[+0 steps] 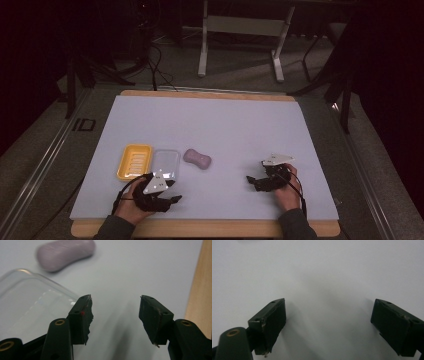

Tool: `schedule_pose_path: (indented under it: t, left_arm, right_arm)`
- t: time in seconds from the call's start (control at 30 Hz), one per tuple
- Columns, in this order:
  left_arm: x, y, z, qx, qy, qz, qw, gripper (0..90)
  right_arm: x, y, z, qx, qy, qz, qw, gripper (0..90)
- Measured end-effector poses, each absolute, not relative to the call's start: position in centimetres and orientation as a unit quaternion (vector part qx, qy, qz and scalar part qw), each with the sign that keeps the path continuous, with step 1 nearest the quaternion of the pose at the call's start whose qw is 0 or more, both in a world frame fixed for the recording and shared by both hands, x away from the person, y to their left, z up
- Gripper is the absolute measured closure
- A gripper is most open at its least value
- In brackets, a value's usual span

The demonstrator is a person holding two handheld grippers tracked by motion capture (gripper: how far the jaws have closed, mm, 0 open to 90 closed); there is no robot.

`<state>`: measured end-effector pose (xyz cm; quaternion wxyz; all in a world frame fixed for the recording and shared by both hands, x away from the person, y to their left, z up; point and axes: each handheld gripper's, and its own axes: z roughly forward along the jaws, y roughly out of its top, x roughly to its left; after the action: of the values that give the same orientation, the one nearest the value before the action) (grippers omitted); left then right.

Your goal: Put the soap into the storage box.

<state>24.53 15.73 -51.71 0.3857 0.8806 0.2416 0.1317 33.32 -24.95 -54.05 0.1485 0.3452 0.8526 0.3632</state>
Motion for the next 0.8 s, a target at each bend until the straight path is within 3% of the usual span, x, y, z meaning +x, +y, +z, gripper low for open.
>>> schedule_pose_path:
  t: [0.47,0.8]
  left_arm:
    - [27.4,17.6,-49.7,0.871,0.262,0.133,0.393,42.6]
    - [29.3,17.2,-48.5,0.889,0.231,0.118,0.377,46.5]
  right_arm:
    - [33.3,-24.9,-54.1,0.345,0.853,0.362,0.150,12.1]
    - [33.2,-24.9,-54.1,0.344,0.853,0.362,0.152,12.3]
